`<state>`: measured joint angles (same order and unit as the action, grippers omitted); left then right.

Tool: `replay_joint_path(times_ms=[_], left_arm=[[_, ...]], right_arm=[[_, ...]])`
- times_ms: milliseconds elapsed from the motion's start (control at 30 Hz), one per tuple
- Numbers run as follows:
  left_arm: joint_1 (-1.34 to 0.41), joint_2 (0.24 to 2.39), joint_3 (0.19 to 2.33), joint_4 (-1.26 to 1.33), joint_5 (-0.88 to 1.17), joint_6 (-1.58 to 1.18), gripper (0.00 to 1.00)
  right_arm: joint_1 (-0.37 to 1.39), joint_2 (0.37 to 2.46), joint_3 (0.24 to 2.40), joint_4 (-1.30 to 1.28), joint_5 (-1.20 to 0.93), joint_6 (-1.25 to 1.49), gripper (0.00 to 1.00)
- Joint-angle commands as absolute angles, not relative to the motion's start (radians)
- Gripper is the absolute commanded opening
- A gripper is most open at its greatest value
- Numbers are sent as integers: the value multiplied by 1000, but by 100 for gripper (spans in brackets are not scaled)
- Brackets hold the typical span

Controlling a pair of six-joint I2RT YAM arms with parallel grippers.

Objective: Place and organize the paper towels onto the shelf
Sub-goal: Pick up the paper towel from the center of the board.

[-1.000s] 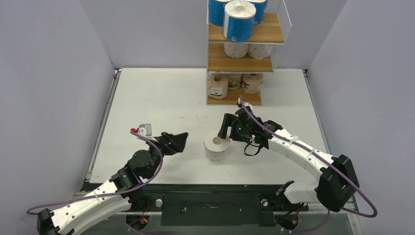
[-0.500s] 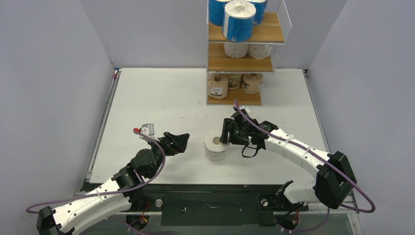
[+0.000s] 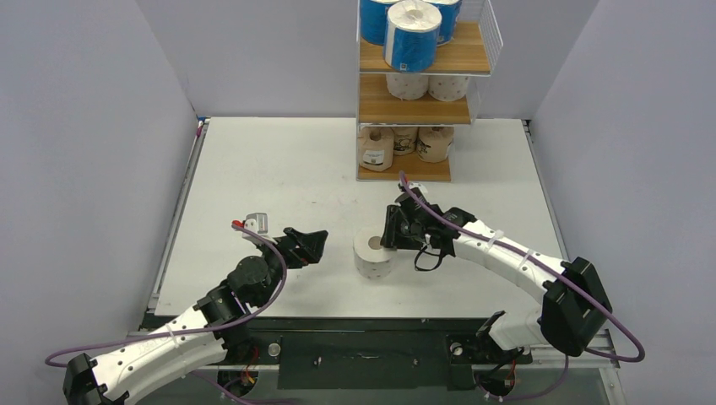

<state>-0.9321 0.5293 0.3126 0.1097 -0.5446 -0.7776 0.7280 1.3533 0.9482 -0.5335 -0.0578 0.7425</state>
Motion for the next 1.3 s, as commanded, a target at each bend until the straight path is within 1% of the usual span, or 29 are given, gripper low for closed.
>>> replay_joint_path(times_ms=[0,167,300,533,733,867,1033,1133,1200,1267], left_arm=[[-925,514,326,144,-556,-751,96],[-925,506,387,137,-589,-642,96],[-925,532,449,191,-599,-551,96],[-925,670,561,288,-556,-491,96],[-924,794,650,393,-491,-472,96],[-922,899,721,470,-453,-457,96],[-920,1023,746,681,-380,-415,96],[-919,1074,757,785,-379,-378,96],[-920,1100,799,774,-396,-354,96],[-940,1126,850,735,-458,-316,96]], right_arm=[[729,1323,1006,-567,-16,718,37],[693,1261,1069,-640,-3,690,34],[618,1198,1114,-682,-26,669,33],[474,1130,1199,-738,-62,641,31],[355,1086,1266,-731,-19,691,30],[310,1107,1356,-738,-3,723,30],[302,1154,1455,-743,-3,764,30],[294,1176,1514,-749,-3,777,30],[284,1185,1545,-759,-3,785,30],[273,1190,1570,-769,-3,791,29]])
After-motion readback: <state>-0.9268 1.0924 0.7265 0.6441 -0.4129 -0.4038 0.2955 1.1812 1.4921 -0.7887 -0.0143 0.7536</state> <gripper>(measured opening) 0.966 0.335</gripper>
